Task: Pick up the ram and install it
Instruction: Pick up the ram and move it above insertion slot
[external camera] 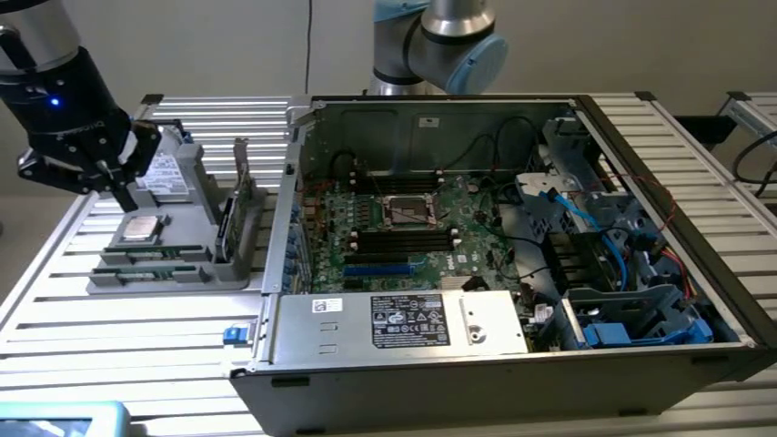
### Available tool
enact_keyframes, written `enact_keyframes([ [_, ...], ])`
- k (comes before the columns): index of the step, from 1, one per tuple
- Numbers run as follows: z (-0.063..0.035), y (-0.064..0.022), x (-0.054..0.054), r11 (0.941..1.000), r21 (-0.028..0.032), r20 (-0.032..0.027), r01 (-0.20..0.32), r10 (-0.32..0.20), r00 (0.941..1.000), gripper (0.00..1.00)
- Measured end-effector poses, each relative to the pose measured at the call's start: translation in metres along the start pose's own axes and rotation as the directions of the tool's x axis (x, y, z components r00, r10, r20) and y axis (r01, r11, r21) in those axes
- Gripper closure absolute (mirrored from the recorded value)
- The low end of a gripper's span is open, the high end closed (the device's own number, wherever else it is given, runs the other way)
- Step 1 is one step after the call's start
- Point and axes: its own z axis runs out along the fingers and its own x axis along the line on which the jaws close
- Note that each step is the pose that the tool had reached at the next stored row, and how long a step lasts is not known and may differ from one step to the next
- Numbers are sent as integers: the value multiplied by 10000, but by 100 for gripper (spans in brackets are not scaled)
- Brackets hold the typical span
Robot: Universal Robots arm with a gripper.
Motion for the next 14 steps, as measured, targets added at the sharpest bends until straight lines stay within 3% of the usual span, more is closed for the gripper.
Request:
enact_keyframes([
  [3, 2, 0, 0, 9985, 0, -4, 544, -544, 9985, 89],
  [7, 3, 0, 0, 9919, 0, -11, 1266, -1266, 9919, 89],
  [11, 4, 0, 0, 9801, -1, -18, 1987, -1987, 9801, 89],
  [14, 5, 0, 0, 9678, -1, -23, 2519, -2519, 9678, 89],
])
